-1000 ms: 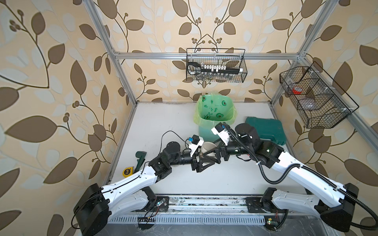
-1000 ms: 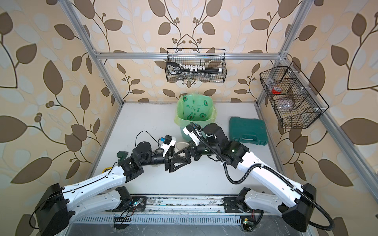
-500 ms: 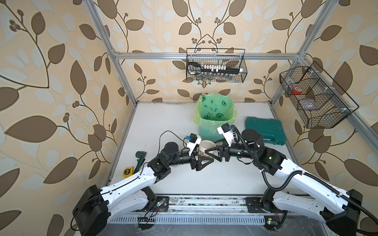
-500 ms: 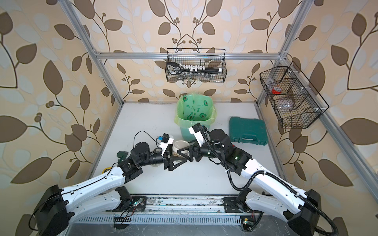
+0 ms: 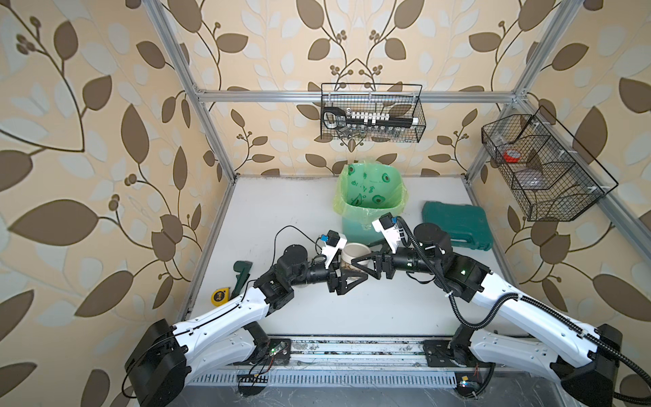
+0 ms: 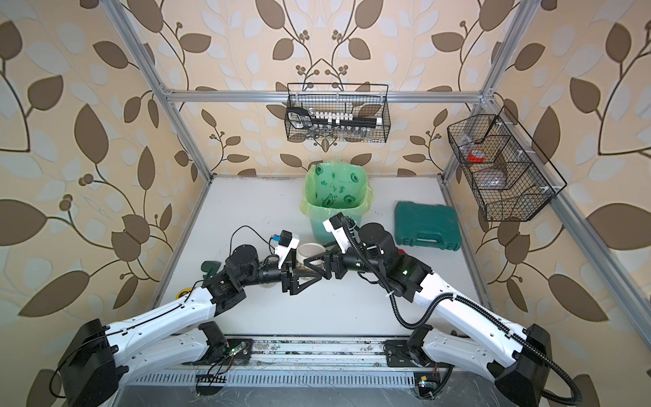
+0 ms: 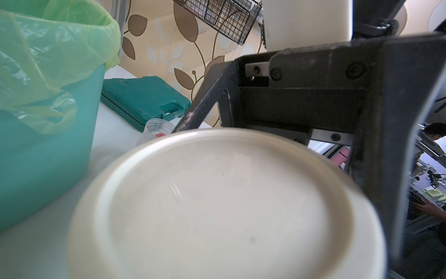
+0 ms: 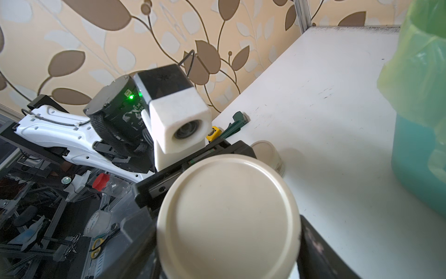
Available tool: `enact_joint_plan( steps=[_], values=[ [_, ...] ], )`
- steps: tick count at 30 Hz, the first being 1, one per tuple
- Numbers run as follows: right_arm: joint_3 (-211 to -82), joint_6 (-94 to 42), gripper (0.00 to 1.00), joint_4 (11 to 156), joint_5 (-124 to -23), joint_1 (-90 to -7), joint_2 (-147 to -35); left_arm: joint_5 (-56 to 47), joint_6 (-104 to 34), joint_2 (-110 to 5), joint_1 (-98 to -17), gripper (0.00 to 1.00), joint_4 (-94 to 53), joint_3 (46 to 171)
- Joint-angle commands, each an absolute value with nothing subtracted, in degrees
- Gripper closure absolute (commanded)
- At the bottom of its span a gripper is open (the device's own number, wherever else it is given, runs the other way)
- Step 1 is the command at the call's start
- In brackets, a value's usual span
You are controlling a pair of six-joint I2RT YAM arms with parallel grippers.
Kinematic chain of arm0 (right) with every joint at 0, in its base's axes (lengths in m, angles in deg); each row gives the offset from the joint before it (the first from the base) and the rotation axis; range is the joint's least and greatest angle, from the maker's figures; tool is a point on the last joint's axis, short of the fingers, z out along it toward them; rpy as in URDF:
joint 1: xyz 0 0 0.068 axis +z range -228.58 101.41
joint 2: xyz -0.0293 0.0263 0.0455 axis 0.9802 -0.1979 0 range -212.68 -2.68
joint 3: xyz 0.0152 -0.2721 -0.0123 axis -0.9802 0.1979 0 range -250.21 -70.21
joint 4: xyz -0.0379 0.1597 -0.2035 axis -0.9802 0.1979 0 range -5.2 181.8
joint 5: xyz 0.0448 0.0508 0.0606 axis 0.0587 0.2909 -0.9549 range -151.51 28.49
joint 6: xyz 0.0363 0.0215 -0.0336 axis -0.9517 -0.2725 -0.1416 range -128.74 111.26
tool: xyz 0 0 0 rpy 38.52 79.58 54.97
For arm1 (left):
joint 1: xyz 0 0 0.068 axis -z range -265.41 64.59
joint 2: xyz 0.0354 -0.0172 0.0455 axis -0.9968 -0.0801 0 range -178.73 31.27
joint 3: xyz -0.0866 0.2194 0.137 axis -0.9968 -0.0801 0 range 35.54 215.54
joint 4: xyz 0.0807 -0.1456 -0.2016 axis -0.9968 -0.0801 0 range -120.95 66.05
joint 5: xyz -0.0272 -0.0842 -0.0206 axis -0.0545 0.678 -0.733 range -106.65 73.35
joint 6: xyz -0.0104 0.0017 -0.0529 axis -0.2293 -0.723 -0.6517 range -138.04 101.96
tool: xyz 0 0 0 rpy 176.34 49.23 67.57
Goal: Empty moldy peanuts from jars
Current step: Unscrew the lid from the jar.
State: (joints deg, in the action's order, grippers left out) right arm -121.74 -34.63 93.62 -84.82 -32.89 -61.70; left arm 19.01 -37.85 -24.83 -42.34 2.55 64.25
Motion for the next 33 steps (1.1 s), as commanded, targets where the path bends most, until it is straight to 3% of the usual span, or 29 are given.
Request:
enact_joint_plan(
  steps=[1,4,7,19,23,28,33],
  values=[
    [-122.5,-35.0,0.35,91.4,-89.9,-30.7,-61.1,19.4,-35.7,-23.7,-41.8,1.00,8.2,65.3],
    [-121.5,-34.3,0.13,92.2,-86.5,-30.7,-57.7,17.3,-33.7,-22.0,-41.8,1.00,7.3,64.2],
    [-119.5,-33.7,0.02,91.9,-83.0,-30.7,-53.5,13.8,-32.2,-19.9,-41.8,1.00,7.9,62.5],
    [-122.6,-32.2,0.00,92.3,-78.4,-30.3,-54.6,5.4,-25.1,-21.5,-41.8,1.00,12.4,62.4],
    [-124.9,-31.0,0.01,92.1,-73.2,-28.1,-58.1,5.2,-25.6,-21.7,-41.7,1.00,14.1,62.9],
    [-126.6,-30.2,0.08,90.6,-65.2,-22.8,-61.7,4.5,-26.6,-21.0,-41.7,1.00,15.6,62.5],
    [-127.4,-29.8,0.05,90.5,-54.3,-17.2,-64.6,4.3,-27.3,-20.5,-41.7,1.00,16.5,62.1]
  ],
)
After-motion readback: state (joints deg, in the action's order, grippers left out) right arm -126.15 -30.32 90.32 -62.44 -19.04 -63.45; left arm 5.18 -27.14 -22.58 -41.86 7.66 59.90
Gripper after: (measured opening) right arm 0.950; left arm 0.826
